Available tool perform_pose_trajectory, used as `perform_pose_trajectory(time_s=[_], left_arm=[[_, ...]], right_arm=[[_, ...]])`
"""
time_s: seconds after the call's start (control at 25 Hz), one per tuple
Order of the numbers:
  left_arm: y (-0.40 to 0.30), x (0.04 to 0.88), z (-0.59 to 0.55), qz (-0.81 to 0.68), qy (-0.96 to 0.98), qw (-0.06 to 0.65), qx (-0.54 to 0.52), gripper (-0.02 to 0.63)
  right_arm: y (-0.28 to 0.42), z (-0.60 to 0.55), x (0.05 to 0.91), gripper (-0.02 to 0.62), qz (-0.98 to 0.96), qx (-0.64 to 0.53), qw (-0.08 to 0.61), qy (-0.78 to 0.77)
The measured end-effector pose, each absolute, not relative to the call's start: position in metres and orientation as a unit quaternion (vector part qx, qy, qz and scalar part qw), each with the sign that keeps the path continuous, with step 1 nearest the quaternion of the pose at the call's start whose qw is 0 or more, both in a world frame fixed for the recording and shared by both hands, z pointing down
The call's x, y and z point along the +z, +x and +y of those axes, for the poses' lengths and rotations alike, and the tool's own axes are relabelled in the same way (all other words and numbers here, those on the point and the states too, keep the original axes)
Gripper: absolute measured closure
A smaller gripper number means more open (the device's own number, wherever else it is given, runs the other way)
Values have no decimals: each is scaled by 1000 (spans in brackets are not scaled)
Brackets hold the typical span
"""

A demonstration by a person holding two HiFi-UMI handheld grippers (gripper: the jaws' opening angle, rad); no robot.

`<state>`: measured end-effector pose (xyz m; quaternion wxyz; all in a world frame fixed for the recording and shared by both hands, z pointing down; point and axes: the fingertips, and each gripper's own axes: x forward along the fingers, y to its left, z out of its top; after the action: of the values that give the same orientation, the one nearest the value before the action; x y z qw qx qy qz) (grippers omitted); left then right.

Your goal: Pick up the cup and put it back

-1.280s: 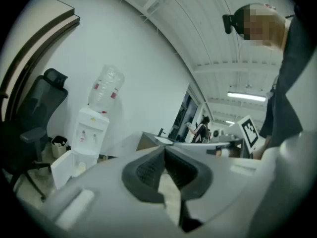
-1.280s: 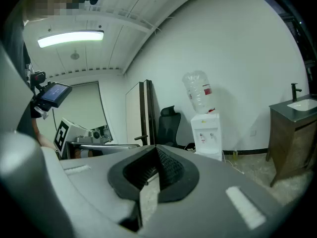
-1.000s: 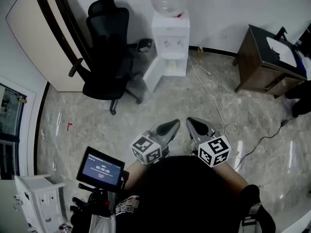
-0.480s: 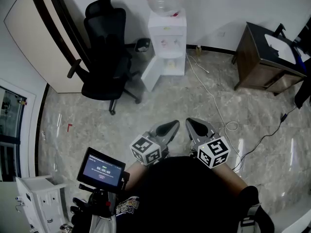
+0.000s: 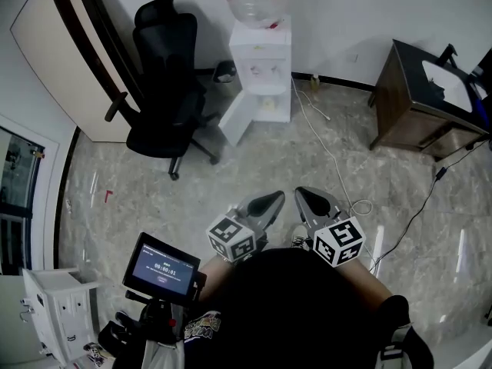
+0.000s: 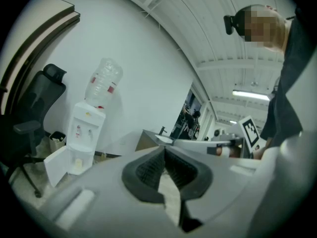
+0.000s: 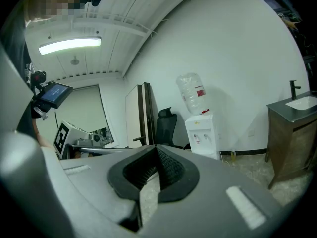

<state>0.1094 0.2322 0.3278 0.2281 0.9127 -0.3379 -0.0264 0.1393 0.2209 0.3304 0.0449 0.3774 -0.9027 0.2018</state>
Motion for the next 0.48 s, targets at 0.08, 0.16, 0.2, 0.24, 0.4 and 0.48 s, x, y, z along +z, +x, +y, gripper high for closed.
perform_pose_trajectory(time_s=[0.08,0.16,0.2,0.24,0.4,0.48], left_arm=[[130,337,214,-348,909,229,-25,603],[142,330,205,-354,907,229,-25,603],[146,323,203,-355,906,230,-25,603],[148,317,201,-356,905,232,-23,603],[149,306,185,-375,895,240,-20,603],[147,305,177,-383,894,233,-21,603]], right_arm=[[158,203,339,588,-908,201,47,365],[172,192,331,588,-909,197,47,363],[176,188,324,588,-908,198,45,366],[180,183,317,588,-906,201,43,369],[186,163,304,588,-907,219,39,357],[185,156,300,588,-912,209,37,350]])
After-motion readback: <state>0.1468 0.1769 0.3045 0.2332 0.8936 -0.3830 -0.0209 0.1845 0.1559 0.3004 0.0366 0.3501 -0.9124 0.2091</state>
